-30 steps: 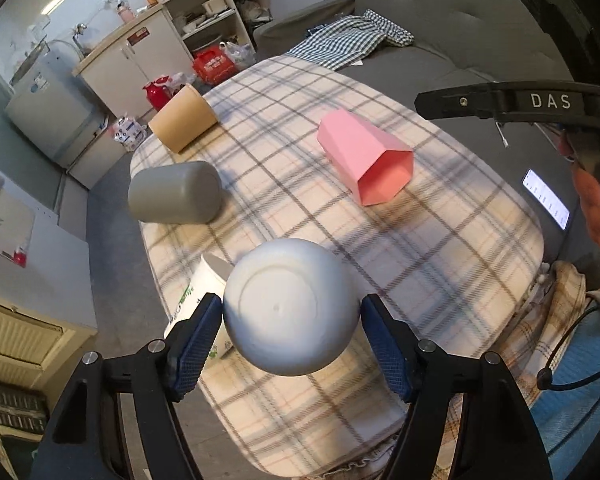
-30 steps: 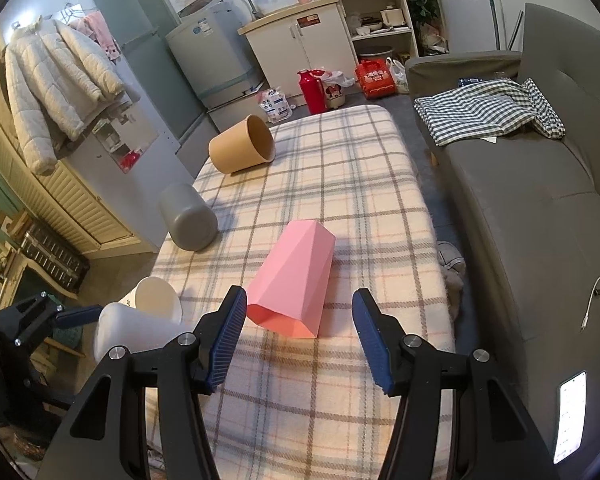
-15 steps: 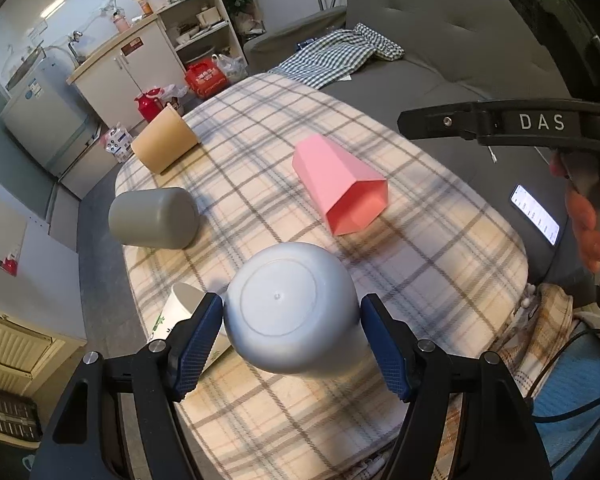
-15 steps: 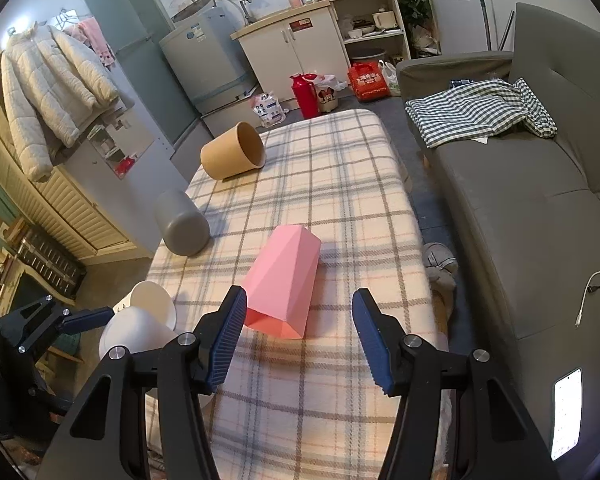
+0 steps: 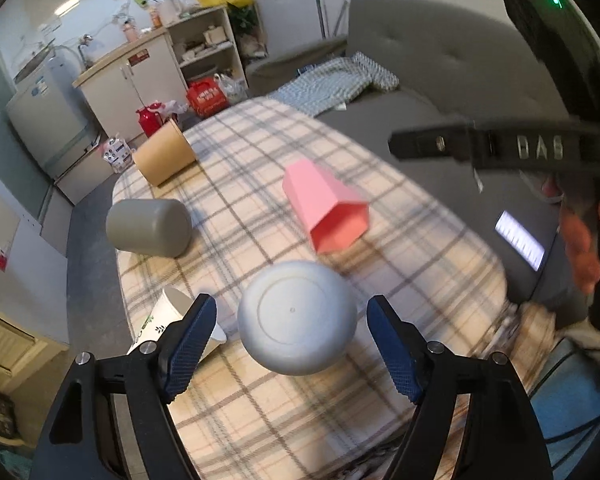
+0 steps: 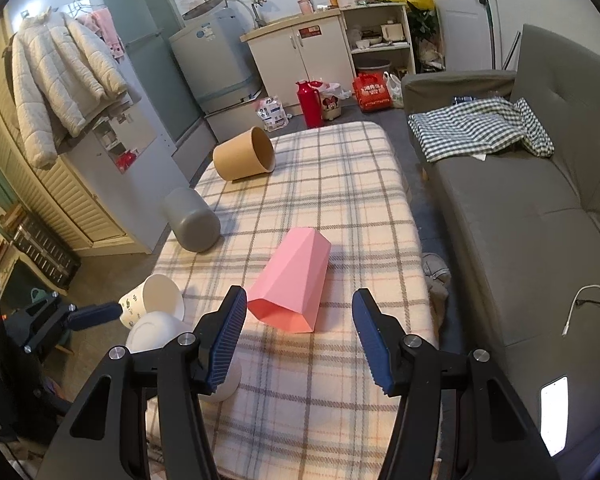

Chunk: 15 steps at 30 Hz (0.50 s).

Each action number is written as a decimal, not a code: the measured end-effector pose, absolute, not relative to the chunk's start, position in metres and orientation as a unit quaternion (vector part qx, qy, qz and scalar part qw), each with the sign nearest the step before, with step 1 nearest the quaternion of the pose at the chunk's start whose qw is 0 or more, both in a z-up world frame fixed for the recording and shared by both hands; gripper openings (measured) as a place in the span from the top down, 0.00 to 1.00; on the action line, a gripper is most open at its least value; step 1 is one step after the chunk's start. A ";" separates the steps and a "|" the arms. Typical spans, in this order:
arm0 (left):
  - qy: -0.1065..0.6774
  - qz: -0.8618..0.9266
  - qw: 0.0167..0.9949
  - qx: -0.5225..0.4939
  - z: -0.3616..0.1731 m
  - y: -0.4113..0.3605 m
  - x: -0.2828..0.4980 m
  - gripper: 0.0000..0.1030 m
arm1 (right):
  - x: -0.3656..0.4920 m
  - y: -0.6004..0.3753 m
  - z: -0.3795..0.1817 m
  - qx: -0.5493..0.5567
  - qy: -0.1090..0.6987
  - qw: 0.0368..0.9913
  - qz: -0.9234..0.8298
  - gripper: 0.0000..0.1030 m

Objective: Flip cup upside down
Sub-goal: 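Rotate the cup rim-down with the left tool and lower it onto the table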

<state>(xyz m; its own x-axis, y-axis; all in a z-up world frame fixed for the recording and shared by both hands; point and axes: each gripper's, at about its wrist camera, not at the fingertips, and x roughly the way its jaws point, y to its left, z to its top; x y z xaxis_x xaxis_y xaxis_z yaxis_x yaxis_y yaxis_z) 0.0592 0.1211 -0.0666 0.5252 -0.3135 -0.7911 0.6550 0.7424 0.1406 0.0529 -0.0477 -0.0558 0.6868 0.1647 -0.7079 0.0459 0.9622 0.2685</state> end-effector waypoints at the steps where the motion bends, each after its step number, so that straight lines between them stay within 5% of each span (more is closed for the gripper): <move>1: 0.388 -0.287 0.850 0.210 -0.062 0.122 0.057 0.22 | 0.050 -0.046 -0.053 0.130 0.392 0.910 0.032 0.46; 12: 0.300 -0.228 0.923 0.079 -0.017 0.174 0.027 0.21 | -0.002 -0.023 -0.025 0.074 0.350 0.933 0.016 0.41; 15: 0.276 -0.198 0.939 0.053 -0.017 0.192 0.014 0.10 | -0.019 -0.012 -0.032 0.063 0.344 0.937 0.013 0.39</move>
